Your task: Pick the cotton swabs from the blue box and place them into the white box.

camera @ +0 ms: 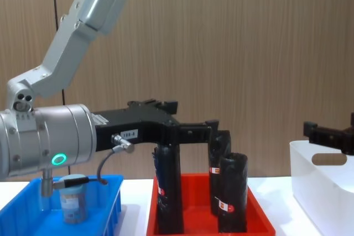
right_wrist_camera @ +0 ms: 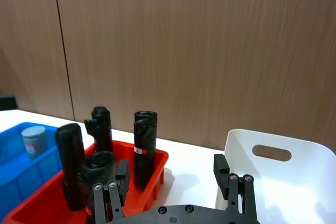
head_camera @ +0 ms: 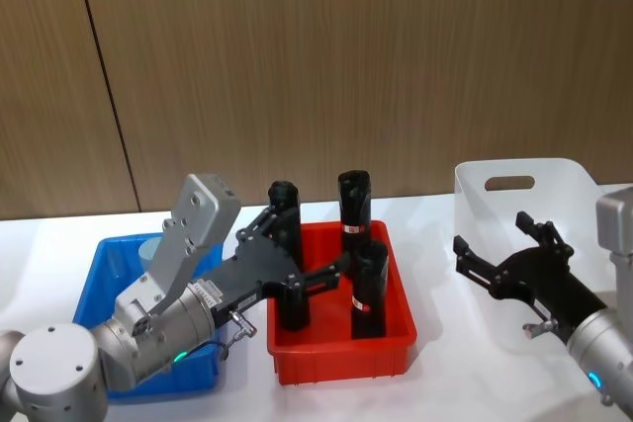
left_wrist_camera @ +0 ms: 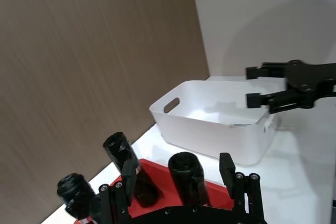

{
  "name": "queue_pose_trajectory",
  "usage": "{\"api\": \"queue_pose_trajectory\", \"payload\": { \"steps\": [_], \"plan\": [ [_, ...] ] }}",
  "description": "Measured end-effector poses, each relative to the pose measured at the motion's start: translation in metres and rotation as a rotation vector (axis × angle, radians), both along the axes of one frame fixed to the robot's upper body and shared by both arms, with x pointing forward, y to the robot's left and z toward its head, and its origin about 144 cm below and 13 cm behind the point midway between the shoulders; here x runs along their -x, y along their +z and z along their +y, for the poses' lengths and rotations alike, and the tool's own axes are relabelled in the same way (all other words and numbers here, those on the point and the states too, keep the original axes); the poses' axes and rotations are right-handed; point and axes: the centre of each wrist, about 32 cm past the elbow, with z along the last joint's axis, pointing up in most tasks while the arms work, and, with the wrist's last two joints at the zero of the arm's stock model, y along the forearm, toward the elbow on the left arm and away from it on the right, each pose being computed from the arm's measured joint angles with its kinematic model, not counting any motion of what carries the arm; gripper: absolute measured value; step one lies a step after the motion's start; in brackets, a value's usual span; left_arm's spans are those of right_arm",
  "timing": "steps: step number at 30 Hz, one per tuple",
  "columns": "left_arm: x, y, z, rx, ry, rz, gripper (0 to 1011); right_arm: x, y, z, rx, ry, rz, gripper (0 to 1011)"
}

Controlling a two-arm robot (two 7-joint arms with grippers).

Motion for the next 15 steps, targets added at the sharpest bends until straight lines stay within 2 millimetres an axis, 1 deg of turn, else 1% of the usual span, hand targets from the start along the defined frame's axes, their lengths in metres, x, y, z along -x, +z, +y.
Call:
{"api": "queue_pose_trajectory", "payload": {
  "steps": [8,15],
  "plan": [
    [0.009,-0.003,-0.006,0.002,0.078,-0.024,1004,0.019,0.005,0.011,-0.026,-0.004,-0.029,1001],
    [0.017,-0.005,-0.011,0.005,0.149,-0.047,1004,0.022,0.006,0.012,-0.031,-0.006,-0.033,1002]
  ]
}}
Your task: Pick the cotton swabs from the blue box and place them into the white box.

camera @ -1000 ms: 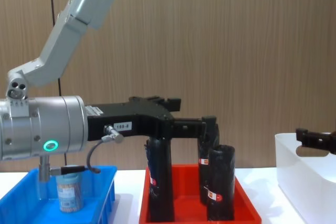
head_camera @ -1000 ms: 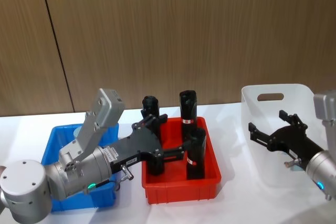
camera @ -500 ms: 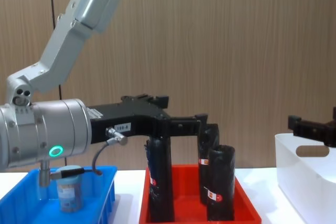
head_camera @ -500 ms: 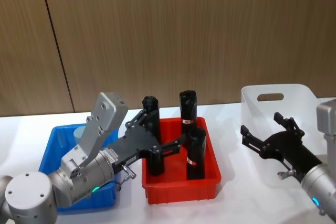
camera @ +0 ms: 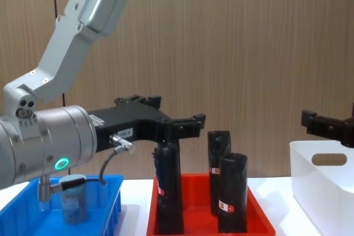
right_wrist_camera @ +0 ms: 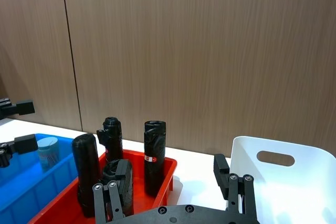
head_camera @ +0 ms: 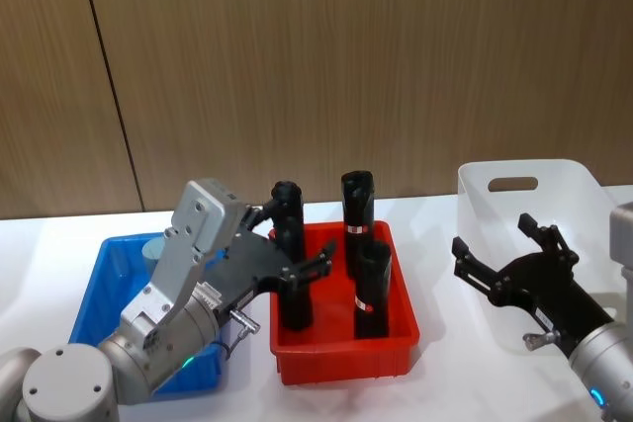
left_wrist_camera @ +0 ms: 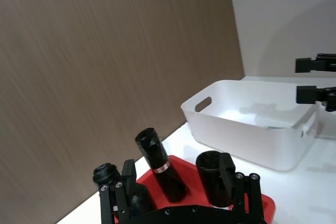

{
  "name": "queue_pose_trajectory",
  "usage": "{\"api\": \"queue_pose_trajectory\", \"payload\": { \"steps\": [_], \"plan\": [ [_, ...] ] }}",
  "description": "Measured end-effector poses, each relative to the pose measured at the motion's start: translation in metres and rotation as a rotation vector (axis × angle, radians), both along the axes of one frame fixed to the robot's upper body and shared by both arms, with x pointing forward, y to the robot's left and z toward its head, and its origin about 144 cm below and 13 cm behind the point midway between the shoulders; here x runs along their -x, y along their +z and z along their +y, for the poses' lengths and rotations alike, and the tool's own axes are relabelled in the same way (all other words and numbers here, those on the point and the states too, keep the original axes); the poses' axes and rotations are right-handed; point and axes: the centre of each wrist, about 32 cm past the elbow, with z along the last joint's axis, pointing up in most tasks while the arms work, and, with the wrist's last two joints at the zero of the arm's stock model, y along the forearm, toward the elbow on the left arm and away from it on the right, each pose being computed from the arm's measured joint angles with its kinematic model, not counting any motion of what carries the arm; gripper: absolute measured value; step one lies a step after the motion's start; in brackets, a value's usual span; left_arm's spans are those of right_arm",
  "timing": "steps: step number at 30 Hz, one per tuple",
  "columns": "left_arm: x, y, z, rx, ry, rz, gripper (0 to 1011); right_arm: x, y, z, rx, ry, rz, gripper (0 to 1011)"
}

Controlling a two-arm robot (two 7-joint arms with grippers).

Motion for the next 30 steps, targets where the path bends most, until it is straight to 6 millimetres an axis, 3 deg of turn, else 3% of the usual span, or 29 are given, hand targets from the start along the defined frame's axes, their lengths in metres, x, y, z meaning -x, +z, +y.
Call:
{"api": "queue_pose_trajectory", "payload": {
  "steps": [30],
  "plan": [
    [0.028,-0.006,-0.017,0.024,0.237,-0.080,1004,0.000,0.000,0.000,0.000,0.001,0.000,1001]
  ]
}}
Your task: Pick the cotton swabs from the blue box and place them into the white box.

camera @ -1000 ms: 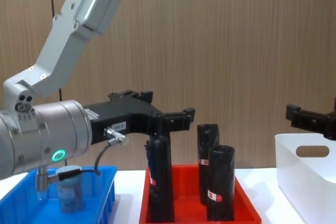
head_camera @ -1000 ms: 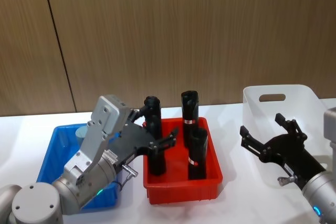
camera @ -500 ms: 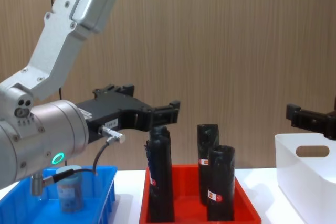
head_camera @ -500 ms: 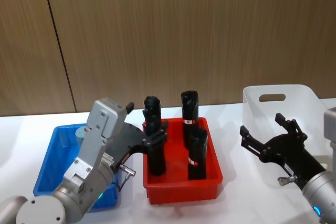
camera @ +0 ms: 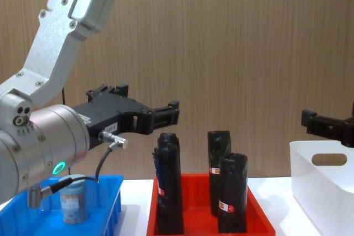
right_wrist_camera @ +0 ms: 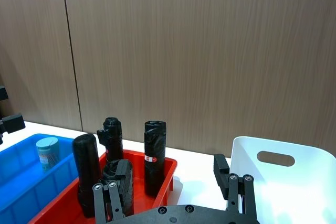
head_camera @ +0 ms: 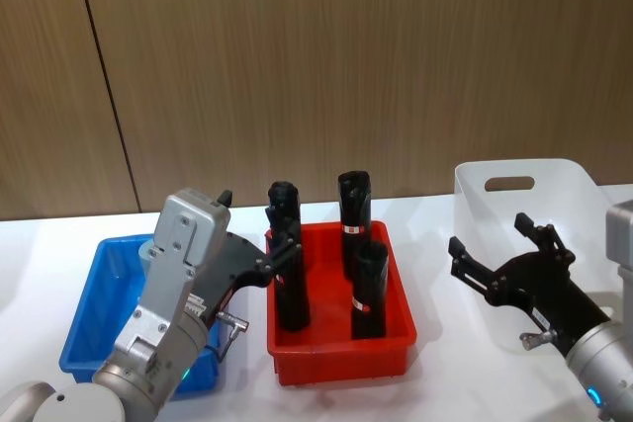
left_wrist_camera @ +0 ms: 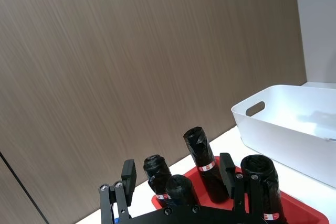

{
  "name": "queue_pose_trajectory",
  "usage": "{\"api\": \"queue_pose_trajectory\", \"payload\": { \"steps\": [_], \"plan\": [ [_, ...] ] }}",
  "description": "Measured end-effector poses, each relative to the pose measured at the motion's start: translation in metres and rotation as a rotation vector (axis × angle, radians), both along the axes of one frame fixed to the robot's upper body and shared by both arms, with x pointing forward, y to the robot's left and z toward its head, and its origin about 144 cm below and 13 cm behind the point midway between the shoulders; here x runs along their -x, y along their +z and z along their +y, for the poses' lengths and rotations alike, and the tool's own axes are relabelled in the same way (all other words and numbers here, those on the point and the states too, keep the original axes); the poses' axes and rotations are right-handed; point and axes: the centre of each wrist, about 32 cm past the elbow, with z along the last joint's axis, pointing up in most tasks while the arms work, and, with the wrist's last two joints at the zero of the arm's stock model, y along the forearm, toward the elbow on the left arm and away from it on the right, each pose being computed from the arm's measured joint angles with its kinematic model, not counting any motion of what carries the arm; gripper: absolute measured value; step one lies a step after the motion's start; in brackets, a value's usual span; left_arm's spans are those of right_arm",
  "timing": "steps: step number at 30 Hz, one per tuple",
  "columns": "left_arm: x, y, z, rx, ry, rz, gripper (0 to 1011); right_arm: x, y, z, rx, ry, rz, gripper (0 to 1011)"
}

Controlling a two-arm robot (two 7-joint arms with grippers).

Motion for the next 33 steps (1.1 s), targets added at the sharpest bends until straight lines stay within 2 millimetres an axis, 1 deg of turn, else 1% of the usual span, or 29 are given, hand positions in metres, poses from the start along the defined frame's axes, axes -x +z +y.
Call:
{"api": "queue_pose_trajectory", "payload": {
  "steps": [10,18,23,33],
  "plan": [
    [0.000,0.000,0.000,0.001,0.001,0.000,1004,0.000,0.001,-0.001,0.006,0.021,0.016,1002],
    [0.000,0.000,0.000,0.001,0.001,-0.001,1004,-0.002,0.005,-0.004,0.017,0.077,0.065,1002],
    [0.000,0.000,0.000,0.001,0.002,-0.001,1004,-0.006,0.006,-0.006,0.028,0.113,0.094,1002],
    [0.000,0.000,0.000,0.000,0.002,0.000,1004,-0.021,0.005,-0.005,0.055,0.205,0.157,1002]
  ]
}}
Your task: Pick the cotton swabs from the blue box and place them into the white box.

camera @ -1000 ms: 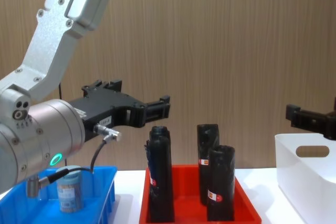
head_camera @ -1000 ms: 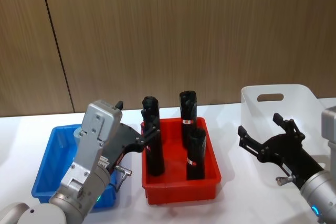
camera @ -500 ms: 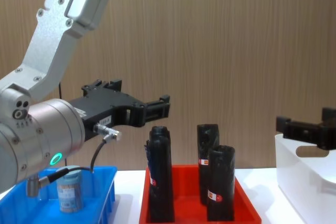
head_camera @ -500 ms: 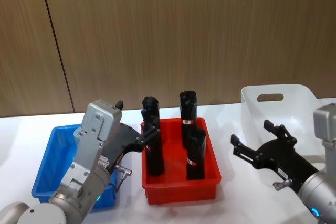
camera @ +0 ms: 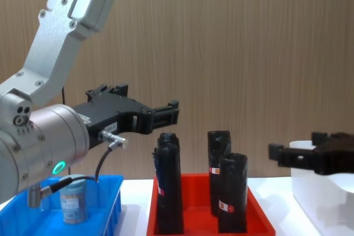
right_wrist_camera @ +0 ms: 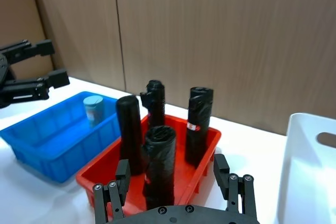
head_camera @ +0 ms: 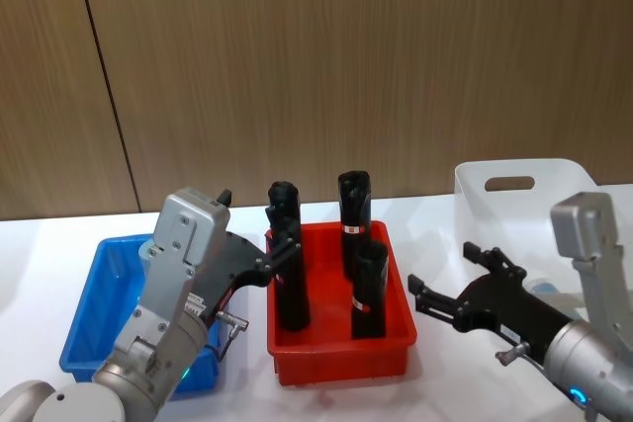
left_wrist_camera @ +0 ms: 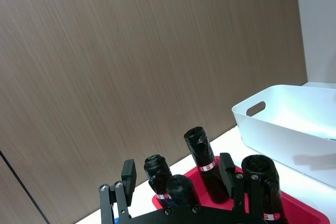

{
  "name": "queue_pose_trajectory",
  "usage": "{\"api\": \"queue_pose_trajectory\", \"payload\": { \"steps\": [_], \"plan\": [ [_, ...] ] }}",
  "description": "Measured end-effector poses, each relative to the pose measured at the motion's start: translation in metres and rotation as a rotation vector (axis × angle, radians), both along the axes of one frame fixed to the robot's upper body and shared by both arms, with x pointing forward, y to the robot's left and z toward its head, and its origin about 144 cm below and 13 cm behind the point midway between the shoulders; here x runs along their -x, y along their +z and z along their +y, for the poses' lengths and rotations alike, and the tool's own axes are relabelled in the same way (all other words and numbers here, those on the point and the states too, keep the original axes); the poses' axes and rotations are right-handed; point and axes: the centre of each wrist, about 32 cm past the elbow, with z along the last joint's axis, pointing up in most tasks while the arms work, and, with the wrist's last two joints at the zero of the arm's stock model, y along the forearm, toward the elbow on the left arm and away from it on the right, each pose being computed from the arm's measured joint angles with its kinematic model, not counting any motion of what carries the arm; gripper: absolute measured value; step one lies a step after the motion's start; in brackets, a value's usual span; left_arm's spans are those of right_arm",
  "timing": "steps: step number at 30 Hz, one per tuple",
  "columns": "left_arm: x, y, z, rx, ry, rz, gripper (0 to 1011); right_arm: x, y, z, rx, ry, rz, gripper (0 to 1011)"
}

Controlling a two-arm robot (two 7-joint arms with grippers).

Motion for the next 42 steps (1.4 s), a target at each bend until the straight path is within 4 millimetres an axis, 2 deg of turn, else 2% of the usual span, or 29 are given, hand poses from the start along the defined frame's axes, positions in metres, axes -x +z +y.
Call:
{"api": "queue_pose_trajectory", "payload": {
  "steps": [21,42],
  "plan": [
    [0.000,0.000,0.000,0.000,0.000,0.000,1004,-0.051,-0.023,0.010,0.020,0.108,0.142,1002],
    [0.000,0.000,0.000,0.000,0.000,0.000,1004,-0.096,-0.036,0.031,0.062,0.128,0.175,1002]
  ]
}}
